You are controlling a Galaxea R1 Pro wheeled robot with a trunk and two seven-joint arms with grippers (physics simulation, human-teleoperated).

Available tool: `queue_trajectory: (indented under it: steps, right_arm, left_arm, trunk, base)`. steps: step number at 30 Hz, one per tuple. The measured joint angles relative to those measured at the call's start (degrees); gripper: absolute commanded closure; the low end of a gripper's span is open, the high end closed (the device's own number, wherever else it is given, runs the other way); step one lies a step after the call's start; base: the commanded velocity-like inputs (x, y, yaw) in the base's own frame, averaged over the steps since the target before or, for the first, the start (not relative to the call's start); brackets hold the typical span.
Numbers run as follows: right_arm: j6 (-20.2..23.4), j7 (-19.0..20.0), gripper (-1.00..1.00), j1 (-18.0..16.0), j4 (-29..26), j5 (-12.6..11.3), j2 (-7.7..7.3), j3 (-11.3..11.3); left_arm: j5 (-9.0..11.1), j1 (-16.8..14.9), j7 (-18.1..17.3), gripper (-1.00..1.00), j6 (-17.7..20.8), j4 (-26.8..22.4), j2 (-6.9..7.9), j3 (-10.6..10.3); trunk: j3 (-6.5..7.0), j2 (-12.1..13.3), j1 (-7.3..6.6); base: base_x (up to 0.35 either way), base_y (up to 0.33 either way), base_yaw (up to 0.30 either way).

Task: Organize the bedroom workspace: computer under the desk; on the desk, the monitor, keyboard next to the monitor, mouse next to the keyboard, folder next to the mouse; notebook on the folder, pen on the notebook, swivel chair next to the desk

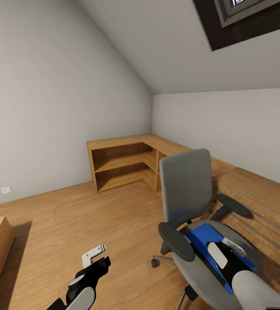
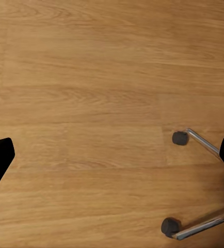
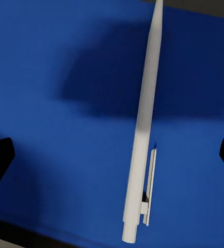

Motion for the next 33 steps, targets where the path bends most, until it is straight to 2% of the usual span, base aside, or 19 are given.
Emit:
queue_trajectory:
  steps: [33]
  right_arm:
    - [0.01, 0.25, -1.0, 0.02, -0.05, -0.2, -0.1, -0.38]
  left_arm:
    - [-0.15, 0.0, 0.12, -1.0, 0.0, 0.0, -0.13, 0.0]
  trunk:
    - [0.0, 0.0, 0.0]
  base:
    - [0.0, 0.0, 0.0]
